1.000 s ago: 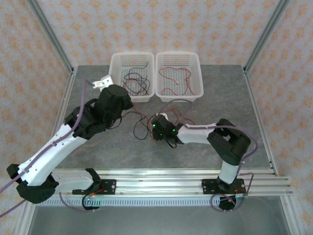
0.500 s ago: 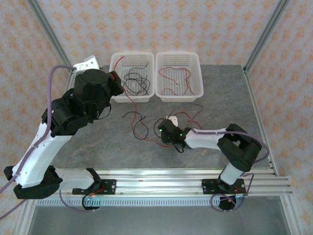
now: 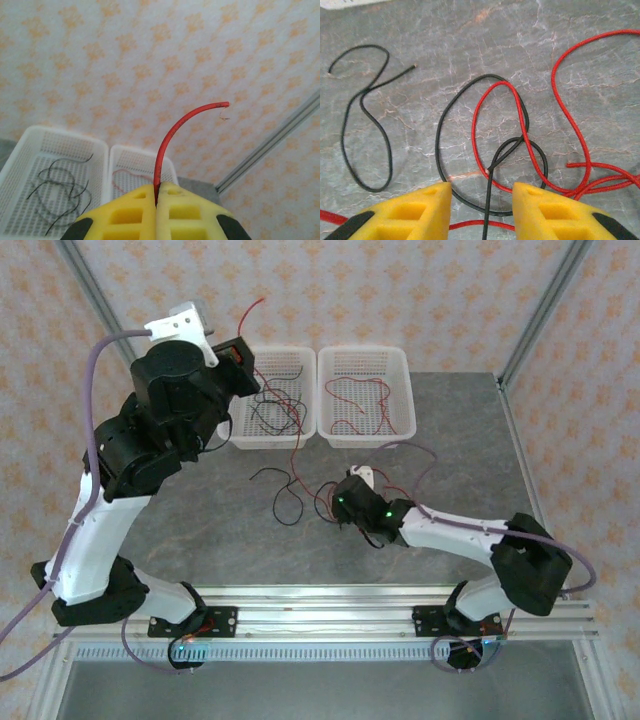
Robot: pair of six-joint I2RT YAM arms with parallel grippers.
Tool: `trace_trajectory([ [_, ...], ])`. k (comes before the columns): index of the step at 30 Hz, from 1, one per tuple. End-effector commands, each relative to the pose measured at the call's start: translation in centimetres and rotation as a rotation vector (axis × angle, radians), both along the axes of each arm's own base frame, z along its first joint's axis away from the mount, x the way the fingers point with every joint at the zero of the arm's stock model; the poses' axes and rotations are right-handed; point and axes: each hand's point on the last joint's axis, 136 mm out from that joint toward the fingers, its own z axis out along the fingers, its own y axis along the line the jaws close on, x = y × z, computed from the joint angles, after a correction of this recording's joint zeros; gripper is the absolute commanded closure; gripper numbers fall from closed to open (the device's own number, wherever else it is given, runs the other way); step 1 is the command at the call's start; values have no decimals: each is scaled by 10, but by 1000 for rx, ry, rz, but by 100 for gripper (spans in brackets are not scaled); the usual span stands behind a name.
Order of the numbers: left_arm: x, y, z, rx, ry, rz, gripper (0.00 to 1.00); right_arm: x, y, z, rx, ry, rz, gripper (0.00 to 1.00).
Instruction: Untangle the cables
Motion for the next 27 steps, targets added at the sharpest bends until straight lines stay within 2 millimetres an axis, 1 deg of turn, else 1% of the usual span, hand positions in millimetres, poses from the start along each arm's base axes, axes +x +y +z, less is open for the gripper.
trace_trajectory([
  [1, -10, -3, 46, -51, -196, -51, 100, -3, -22, 13, -14, -23, -69, 63],
  [4, -13, -3, 65, -83, -268, -59, 100, -5, -31, 37, 30, -72, -88, 61],
  [6, -17, -2, 77, -96, -297, -72, 100, -6, -36, 48, 59, -98, -103, 59],
  [7, -18, -3, 82, -99, -309, -83, 100, -7, -37, 57, 91, -119, -108, 59],
  [10, -20, -6, 91, -107, -332, -102, 100, -3, -36, 64, 143, -143, -114, 57],
  [12, -20, -10, 94, -112, -340, -117, 100, 2, -29, 61, 151, -135, -107, 57],
  [15, -20, -16, 98, -119, -355, -144, 100, 14, -20, 42, 109, -94, -118, 58],
  [18, -22, -19, 108, -129, -393, -163, 100, 19, -19, 29, 92, -65, -159, 58],
  [22, -24, -21, 126, -121, -477, -167, 100, 13, -27, 23, 127, -59, -189, 58],
  [27, -28, -22, 138, -110, -625, -143, 100, -1, -46, 23, 149, -56, -219, 58],
])
